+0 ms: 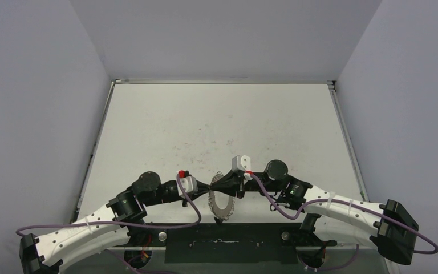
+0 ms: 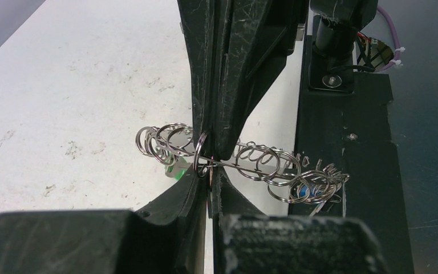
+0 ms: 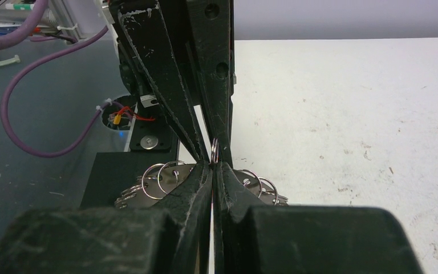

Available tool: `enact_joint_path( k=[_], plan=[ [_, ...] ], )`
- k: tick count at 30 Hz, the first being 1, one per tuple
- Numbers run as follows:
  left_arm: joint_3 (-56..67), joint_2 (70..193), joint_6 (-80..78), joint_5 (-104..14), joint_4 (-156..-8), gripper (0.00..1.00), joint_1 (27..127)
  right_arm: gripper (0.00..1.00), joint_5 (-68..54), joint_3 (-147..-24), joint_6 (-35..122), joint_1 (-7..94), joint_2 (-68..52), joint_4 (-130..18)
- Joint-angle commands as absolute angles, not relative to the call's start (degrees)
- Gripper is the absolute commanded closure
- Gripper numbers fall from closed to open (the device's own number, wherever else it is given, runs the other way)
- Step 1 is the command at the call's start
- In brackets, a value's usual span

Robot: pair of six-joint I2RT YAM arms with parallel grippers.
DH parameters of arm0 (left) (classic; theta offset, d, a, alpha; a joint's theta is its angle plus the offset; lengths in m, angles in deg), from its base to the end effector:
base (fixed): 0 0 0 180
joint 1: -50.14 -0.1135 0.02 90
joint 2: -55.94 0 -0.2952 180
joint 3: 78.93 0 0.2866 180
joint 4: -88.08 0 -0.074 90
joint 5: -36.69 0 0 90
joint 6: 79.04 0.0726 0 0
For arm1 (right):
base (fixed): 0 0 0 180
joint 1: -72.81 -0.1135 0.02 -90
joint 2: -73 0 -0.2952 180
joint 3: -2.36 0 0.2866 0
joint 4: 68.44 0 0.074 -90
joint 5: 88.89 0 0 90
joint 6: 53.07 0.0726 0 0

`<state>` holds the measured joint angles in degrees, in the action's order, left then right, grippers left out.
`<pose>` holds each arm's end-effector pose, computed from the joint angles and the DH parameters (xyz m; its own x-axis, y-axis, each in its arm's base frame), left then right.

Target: Put the keys on the keyring

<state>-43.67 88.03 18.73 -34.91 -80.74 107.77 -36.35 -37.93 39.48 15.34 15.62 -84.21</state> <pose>0.0864 -0.1791 0.2663 0.0571 0.1496 -0.9871 0.9700 0.2259 0.0903 0.1060 0.2484 0.2749 -0.0567 -0.0232 -0.9981 -0.9947 -0.0849 0.0585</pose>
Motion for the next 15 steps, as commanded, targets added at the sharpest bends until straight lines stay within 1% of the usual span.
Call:
enact_joint_path(
  k=[1, 8, 13, 14, 15],
  plan=[
    [-44.3, 89.0, 15.0, -29.0, -89.0, 1.00, 108.4, 1.00, -33.1, -38.2, 39.8, 14.8, 17.3, -91.8],
    [-45.8, 91.8, 12.8, -29.1, -94.8, 1.00, 109.2, 1.00, -30.5, -37.0, 40.4, 14.8, 18.9, -93.0],
    [-44.9, 92.9, 13.7, -29.6, -92.9, 1.00, 109.5, 1.00, -29.6, -36.4, 40.5, 14.8, 19.2, -93.0],
    [-44.7, 92.6, 13.9, -30.1, -92.2, 0.94, 109.6, 1.00, -29.5, -36.2, 40.4, 14.8, 19.2, -92.7],
    [-44.5, 92.1, 14.0, -31.1, -91.3, 0.85, 109.6, 1.00, -29.2, -36.1, 40.3, 14.8, 19.3, -92.4]
  ],
)
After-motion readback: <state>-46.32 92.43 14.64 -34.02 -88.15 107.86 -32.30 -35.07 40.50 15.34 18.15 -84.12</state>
